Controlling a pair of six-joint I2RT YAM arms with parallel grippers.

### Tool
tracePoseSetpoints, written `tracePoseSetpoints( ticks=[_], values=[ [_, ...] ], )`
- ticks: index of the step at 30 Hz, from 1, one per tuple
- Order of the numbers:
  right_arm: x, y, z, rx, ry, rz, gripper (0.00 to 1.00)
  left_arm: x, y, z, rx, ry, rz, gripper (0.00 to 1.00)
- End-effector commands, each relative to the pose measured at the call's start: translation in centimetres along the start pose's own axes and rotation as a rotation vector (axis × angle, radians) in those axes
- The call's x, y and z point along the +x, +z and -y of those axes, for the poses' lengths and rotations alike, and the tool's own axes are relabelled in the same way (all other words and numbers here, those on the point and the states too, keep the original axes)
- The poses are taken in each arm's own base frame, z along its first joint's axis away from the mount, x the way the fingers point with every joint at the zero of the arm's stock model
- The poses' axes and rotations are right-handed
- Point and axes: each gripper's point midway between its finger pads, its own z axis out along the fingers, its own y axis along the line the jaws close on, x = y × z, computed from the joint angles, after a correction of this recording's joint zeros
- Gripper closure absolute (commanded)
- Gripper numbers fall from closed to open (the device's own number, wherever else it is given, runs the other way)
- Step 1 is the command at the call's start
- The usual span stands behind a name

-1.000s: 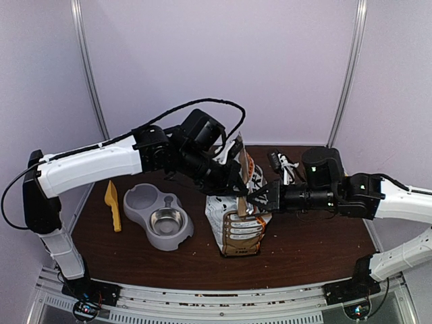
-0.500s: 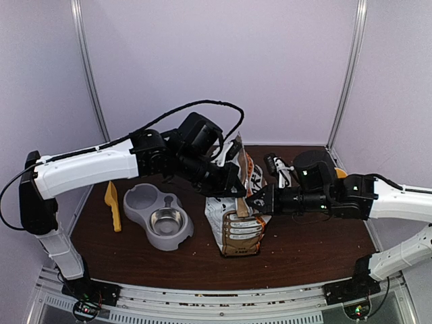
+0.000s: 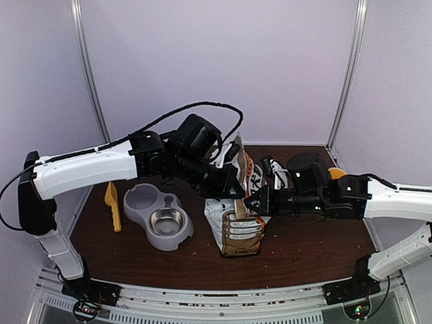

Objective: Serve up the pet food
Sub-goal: Open the seal of the pet food bag.

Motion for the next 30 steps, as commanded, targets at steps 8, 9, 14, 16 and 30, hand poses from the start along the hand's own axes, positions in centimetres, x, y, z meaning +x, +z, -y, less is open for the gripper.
tracePoseSetpoints(
  ticks=[8, 9, 14, 16, 30],
  values=[
    [1.4, 1.7, 3.0, 0.137, 0.012, -0.034, 1.0, -1.8, -2.7, 5.3, 0.187, 0.085, 0.093, 1.0],
    [1.4, 1.7, 3.1, 0.142, 0.013, -0.035, 1.0, -1.8, -2.7, 5.4, 0.189, 0.088, 0.093, 1.0],
    [1.7, 2.2, 3.4, 0.156, 0.021, -0.049, 1.0, -1.7, -2.7, 5.6, 0.198, 0.095, 0.091, 1.0],
    [1.7, 2.1, 3.4, 0.155, 0.022, -0.047, 1.0, -1.7, -2.7, 5.6, 0.197, 0.094, 0.092, 1.0],
    [1.2, 1.2, 3.4, 0.163, 0.027, -0.029, 1.0, -2.1, -4.2, 4.1, 0.097, 0.076, 0.124, 1.0]
  ],
)
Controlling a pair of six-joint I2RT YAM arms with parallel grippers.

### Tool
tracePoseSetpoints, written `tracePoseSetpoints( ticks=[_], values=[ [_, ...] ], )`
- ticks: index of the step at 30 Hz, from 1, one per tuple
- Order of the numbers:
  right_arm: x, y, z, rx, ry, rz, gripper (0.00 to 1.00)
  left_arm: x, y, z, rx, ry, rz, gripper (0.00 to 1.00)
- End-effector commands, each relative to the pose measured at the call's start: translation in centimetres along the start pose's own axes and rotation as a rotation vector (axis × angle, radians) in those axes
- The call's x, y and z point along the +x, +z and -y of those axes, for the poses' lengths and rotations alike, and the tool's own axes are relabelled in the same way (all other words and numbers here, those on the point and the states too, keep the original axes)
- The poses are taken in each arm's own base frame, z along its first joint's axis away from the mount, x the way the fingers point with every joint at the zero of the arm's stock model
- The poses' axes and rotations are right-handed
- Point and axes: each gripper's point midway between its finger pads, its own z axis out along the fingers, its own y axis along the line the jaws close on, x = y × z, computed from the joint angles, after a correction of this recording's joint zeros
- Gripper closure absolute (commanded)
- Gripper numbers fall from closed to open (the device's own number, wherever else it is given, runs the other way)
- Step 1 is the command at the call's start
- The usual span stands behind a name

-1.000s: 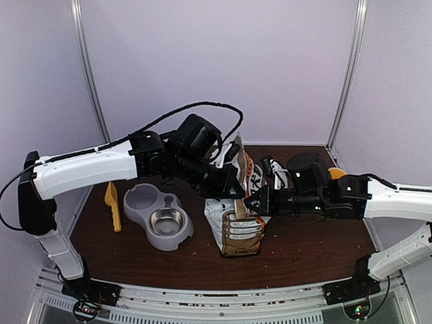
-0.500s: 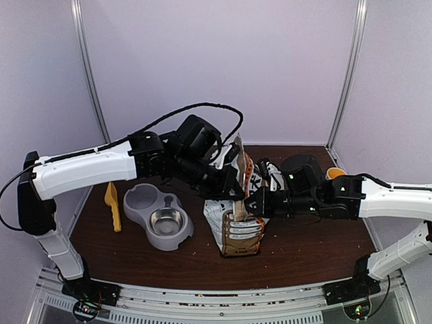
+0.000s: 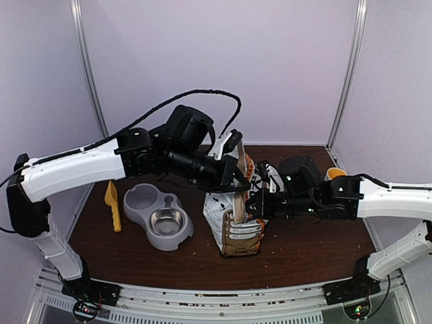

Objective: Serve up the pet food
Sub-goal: Open the seal of the pet food bag.

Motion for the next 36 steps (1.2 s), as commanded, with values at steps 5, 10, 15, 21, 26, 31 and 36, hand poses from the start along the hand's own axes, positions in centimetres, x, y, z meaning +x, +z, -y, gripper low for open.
tracePoseSetpoints(
  ticks=[5, 10, 15, 21, 26, 31, 36],
  values=[
    [-0.8, -1.9, -1.3, -0.074, -0.011, 0.033, 1.0, -1.2, -1.7, -0.7, -0.107, 0.016, 0.042, 0.95],
    [-1.4, -3.6, -3.9, -0.206, -0.02, 0.041, 1.0, -2.1, -2.9, -0.7, -0.135, 0.017, 0.086, 0.66],
    [-2.2, -5.0, -4.6, -0.224, -0.026, 0.068, 0.88, -2.2, -3.2, -1.1, -0.167, 0.022, 0.073, 0.48],
    [-3.6, -7.3, -4.5, -0.201, -0.038, 0.123, 0.71, -2.1, -2.9, -1.3, -0.176, 0.012, 0.067, 0.4],
    [-4.3, -8.8, -3.9, -0.173, -0.035, 0.169, 0.62, -1.7, -1.8, -1.6, -0.175, -0.006, 0.03, 0.37],
    [-4.4, -8.9, -2.8, -0.135, -0.032, 0.185, 0.56, -1.3, -0.7, -2.0, -0.195, -0.014, -0.016, 0.32],
    [-4.2, -8.6, -2.4, -0.124, -0.028, 0.182, 0.52, -0.3, -0.3, -3.2, -0.238, -0.031, -0.056, 0.32]
  ],
)
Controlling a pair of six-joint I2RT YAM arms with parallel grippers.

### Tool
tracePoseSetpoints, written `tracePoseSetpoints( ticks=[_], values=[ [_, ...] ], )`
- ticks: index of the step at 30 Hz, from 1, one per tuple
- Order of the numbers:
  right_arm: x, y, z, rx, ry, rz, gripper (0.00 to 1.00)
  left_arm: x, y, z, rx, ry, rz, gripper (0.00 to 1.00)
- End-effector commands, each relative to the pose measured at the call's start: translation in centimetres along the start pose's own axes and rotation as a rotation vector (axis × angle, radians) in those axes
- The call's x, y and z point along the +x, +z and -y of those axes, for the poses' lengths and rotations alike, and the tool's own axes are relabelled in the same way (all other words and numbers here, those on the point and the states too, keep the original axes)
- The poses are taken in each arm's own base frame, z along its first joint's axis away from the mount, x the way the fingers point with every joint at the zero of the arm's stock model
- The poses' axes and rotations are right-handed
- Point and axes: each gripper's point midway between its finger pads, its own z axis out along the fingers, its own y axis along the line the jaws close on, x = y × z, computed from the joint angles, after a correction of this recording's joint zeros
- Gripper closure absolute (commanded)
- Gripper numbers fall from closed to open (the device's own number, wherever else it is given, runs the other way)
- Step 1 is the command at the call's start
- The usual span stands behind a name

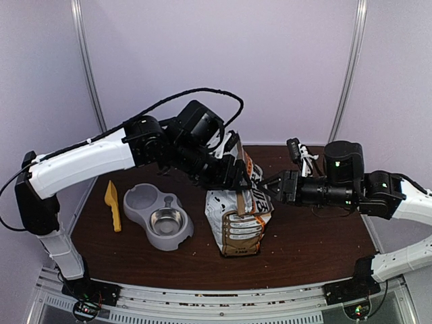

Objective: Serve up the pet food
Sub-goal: Open the seal of the pet food bag.

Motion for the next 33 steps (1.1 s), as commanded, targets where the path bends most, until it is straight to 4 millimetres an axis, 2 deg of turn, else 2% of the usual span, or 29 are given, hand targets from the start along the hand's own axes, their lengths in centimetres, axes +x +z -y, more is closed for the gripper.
tracePoseSetpoints(
  ticks=[1, 13, 22, 27, 33],
  values=[
    [-0.6, -0.3, 0.6, 0.031, -0.009, 0.027, 0.52, 0.2, 0.0, -0.4, -0.025, -0.009, -0.021, 0.32],
    [-0.2, 0.2, 1.0, 0.044, -0.008, 0.012, 0.48, 1.1, 0.1, -2.7, -0.132, -0.028, -0.051, 0.31],
    [0.1, 0.9, 1.6, 0.08, -0.02, -0.008, 0.47, 0.4, 0.7, -1.7, -0.108, -0.021, -0.049, 0.3],
    [0.3, 0.9, 1.8, 0.087, -0.02, -0.011, 0.46, 0.7, 1.6, -1.6, -0.098, -0.023, -0.075, 0.28],
    [0.3, 1.1, 1.9, 0.09, -0.021, -0.009, 0.46, 1.0, 0.9, -2.1, -0.111, -0.03, -0.068, 0.29]
  ],
)
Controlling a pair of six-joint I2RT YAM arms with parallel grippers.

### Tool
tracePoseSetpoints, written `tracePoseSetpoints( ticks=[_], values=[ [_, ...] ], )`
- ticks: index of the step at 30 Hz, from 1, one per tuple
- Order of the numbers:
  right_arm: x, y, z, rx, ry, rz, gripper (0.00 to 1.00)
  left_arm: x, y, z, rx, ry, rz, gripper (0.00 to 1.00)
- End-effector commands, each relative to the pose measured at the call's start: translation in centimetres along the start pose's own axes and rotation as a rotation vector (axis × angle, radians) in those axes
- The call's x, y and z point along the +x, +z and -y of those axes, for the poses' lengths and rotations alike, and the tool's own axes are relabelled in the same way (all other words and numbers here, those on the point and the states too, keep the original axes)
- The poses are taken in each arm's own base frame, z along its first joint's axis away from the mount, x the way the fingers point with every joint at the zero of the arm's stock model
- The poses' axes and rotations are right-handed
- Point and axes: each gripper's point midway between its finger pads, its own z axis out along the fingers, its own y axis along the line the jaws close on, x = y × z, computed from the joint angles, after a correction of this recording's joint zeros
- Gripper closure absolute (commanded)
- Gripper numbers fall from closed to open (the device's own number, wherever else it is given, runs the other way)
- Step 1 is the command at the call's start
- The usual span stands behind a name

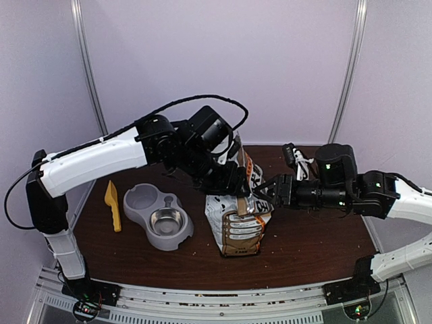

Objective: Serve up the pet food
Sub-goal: Open the seal of the pet food bag.

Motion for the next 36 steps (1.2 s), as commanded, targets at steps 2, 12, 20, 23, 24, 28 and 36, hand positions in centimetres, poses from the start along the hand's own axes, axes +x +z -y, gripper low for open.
tracePoseSetpoints(
  ticks=[2, 12, 20, 23, 24, 28, 36],
  values=[
    [-0.7, 0.1, 0.2, 0.022, -0.016, 0.026, 0.46, 0.0, -0.9, -0.4, -0.011, -0.009, 0.012, 0.3],
    [-0.8, 0.5, -0.1, 0.021, -0.017, 0.019, 0.45, 0.7, -1.8, -1.3, -0.043, -0.012, 0.003, 0.36],
    [-0.8, 0.8, -0.3, 0.017, -0.016, 0.011, 0.44, 1.2, -1.4, -1.4, -0.04, -0.012, -0.015, 0.55],
    [-0.9, 0.8, -0.5, 0.013, -0.017, 0.014, 0.44, 1.1, -1.5, -1.4, -0.04, -0.01, -0.012, 0.63],
    [-1.1, 0.7, -0.6, 0.01, -0.016, 0.017, 0.44, 1.1, -1.4, -1.4, -0.041, -0.01, -0.012, 0.66],
    [-1.4, 0.9, -1.4, -0.013, -0.014, 0.019, 0.47, 1.2, -1.1, -1.3, -0.027, -0.01, -0.021, 0.76],
    [-2.1, 2.2, -2.9, -0.034, -0.016, 0.008, 0.57, 1.3, -0.8, -1.1, -0.015, -0.011, -0.024, 0.92]
  ],
)
